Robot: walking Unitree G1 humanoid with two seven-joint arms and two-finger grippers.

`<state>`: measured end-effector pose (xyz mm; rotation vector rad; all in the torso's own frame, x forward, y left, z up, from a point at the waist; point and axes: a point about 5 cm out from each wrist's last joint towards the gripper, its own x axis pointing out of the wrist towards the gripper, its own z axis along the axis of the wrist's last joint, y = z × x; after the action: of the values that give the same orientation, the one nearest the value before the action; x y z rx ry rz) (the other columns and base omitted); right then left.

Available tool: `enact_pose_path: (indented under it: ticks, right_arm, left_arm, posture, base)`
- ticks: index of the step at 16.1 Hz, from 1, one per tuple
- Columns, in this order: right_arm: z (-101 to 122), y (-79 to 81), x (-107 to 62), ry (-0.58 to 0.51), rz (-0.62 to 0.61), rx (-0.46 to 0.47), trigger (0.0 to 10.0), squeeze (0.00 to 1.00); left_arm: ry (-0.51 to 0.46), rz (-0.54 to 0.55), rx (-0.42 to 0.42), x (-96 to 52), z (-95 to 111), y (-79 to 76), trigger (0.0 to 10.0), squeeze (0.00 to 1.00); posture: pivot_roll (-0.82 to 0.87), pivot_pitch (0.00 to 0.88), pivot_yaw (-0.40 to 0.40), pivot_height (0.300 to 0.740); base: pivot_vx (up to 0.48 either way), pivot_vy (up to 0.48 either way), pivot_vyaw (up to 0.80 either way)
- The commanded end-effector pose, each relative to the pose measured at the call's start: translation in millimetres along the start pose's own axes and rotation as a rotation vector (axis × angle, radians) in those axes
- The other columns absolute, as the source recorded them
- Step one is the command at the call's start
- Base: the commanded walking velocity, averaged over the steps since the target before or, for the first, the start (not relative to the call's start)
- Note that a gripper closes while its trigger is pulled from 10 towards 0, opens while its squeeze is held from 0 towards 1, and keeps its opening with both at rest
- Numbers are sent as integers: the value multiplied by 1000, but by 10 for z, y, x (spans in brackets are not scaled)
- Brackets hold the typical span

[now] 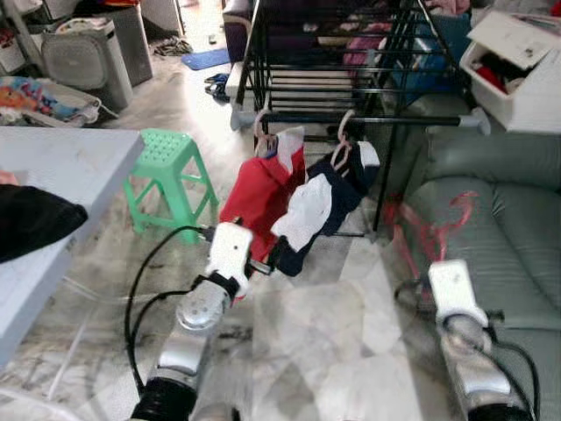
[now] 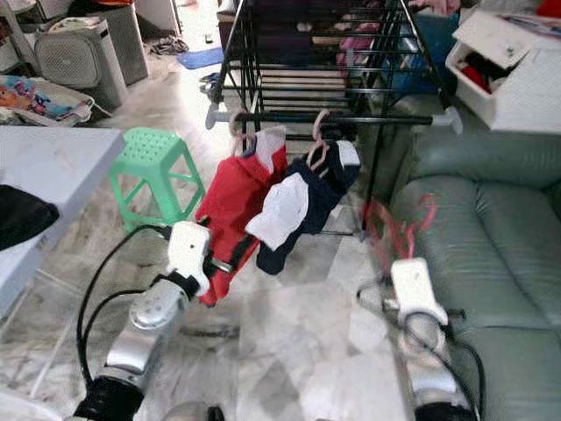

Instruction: Hang hanger

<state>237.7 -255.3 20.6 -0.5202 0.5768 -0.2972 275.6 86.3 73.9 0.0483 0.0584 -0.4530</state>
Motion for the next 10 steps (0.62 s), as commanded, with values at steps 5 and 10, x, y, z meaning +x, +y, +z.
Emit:
enact_pose_path:
  ticks: [5, 10]
  right_arm:
    - [132, -185, 82, -89, -65, -73, 10000, 0]
    - [227, -327, 136, -133, -139, -87, 10000, 0]
  left_arm:
    - [-18, -8, 10, 16, 48, 21, 10000, 0]
    - [-17, -16, 7, 15, 49, 6, 10000, 0]
  posture:
    - [-53, 0, -1, 740]
    - [-52, 0, 0, 740]
  base:
    - [480, 0, 0]
    - [480, 0, 0]
